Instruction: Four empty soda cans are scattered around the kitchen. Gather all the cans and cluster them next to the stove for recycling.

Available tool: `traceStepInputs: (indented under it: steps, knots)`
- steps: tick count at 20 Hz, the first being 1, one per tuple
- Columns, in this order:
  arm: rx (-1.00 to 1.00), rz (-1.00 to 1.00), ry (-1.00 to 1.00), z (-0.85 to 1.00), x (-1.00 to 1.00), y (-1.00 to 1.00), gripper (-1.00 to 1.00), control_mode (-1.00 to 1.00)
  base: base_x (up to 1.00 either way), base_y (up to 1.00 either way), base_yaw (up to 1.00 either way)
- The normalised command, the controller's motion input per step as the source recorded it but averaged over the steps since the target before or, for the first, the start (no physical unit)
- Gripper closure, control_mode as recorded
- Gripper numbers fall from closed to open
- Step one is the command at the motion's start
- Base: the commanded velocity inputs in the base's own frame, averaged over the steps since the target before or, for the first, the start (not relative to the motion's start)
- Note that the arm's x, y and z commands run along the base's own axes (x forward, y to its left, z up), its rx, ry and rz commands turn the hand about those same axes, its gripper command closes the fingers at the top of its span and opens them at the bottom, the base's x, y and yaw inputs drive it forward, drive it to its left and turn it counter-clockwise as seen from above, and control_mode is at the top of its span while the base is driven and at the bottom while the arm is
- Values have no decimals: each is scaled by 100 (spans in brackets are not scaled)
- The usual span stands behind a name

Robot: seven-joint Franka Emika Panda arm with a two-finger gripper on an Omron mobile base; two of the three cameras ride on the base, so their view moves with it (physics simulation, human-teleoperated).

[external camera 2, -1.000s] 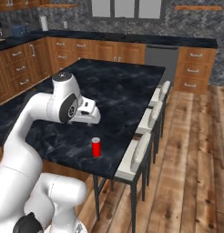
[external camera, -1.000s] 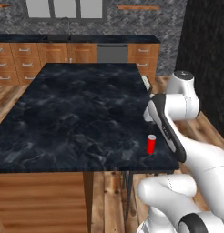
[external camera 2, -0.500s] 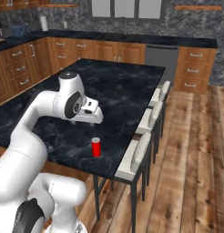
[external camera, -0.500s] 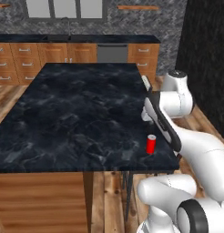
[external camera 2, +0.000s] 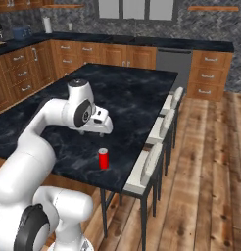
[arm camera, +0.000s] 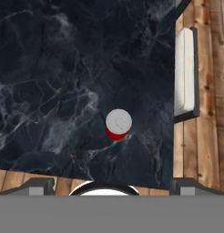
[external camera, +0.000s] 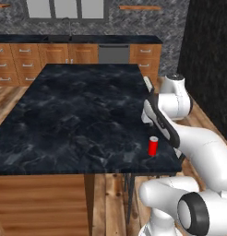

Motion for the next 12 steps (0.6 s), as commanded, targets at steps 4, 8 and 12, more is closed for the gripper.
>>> traceStepInputs:
  steps: [4,8,12]
  knots:
    - [0,0,0,-19,6,-3,-100,-100,0,0,0]
    - [0,0,0,-18,9,0,-100,-100,0,0,0]
    - [0,0,0,-16,7,0,-100,-100,0,0,0]
